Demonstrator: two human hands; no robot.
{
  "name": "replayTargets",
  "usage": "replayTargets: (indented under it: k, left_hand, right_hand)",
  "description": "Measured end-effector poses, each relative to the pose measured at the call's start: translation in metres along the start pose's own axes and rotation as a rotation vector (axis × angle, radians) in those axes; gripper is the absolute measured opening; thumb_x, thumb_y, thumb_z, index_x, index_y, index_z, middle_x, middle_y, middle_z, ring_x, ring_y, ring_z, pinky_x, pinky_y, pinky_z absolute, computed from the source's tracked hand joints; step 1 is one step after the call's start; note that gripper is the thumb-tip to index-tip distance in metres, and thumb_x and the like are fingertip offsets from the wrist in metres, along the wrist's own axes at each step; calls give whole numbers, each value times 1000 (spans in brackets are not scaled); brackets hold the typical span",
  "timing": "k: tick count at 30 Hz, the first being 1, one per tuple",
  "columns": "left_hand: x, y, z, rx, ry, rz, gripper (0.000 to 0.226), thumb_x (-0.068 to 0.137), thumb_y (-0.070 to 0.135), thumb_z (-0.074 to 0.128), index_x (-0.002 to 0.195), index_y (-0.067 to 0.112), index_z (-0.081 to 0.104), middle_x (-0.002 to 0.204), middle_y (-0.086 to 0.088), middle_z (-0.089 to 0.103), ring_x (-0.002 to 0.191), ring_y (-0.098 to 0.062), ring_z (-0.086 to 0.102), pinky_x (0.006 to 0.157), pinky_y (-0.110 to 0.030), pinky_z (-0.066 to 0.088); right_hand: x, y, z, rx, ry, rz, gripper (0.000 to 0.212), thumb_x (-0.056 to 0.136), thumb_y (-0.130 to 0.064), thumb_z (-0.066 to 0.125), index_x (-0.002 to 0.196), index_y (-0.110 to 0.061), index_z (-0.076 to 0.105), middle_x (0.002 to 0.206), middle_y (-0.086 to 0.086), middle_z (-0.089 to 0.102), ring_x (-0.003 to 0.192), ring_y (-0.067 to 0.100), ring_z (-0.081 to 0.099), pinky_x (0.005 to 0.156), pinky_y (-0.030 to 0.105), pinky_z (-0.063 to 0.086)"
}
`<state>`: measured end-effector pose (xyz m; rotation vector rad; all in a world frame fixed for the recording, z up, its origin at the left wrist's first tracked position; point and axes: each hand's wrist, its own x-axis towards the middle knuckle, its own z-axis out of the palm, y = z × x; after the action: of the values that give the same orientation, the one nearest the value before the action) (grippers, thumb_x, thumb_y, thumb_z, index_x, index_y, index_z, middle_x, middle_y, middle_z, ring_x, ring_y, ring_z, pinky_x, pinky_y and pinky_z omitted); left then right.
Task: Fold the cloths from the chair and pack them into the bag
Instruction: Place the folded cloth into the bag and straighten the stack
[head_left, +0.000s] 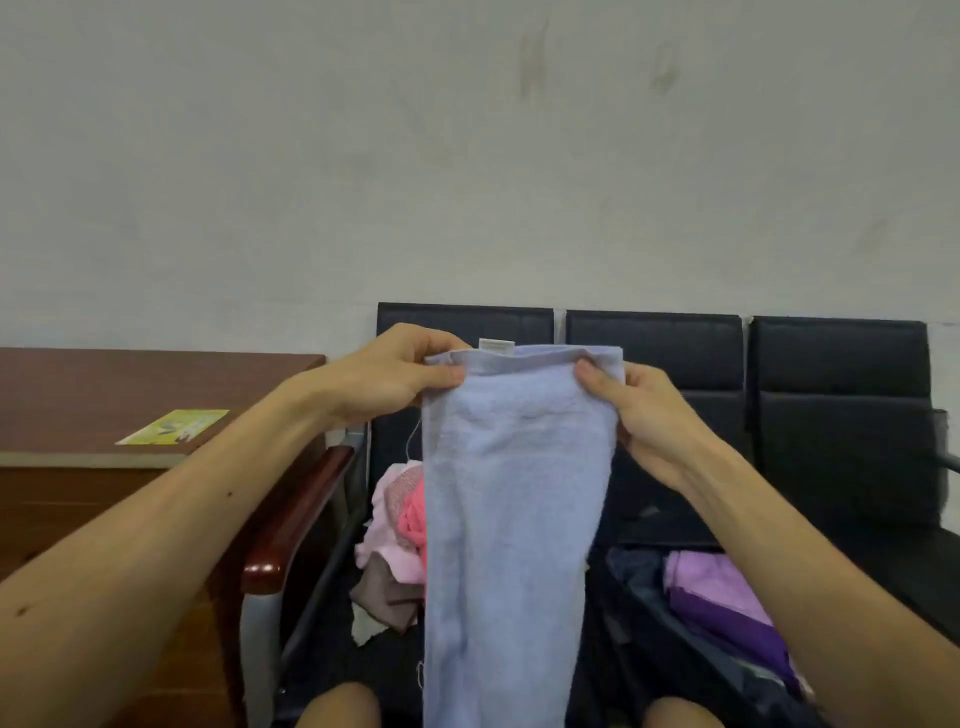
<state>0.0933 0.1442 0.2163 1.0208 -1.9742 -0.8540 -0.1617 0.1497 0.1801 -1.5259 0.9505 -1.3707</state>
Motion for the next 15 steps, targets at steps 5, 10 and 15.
replayTargets:
  k: [5, 10, 15]
  left_hand:
    - [4, -13, 12, 275, 127, 17, 27, 91, -1, 54, 87, 19, 71, 73, 11, 65, 67, -3, 55, 67, -20, 44]
    - [7, -24, 23, 86, 235, -33, 16, 85, 2, 52, 82, 3, 68, 64, 10, 56, 60, -5, 47, 57, -20, 38]
    - [-1, -32, 42, -368, 208, -225, 41, 91, 14, 46, 122, -10, 59, 116, -25, 63, 98, -28, 57, 90, -42, 46]
  right_hand:
    - [0, -11, 8, -420, 139, -320, 26, 97, -29, 60, 73, -22, 69, 60, -14, 59, 56, 2, 46, 55, 18, 39]
    - [-1, 0, 12, -395, 154, -266, 36, 99, -30, 56, 82, 0, 65, 71, 14, 63, 61, 13, 53, 59, 28, 44]
    - [-2, 13, 9, -175, 108, -47, 26, 99, -28, 57, 97, -8, 72, 88, 8, 76, 79, 18, 72, 69, 30, 58]
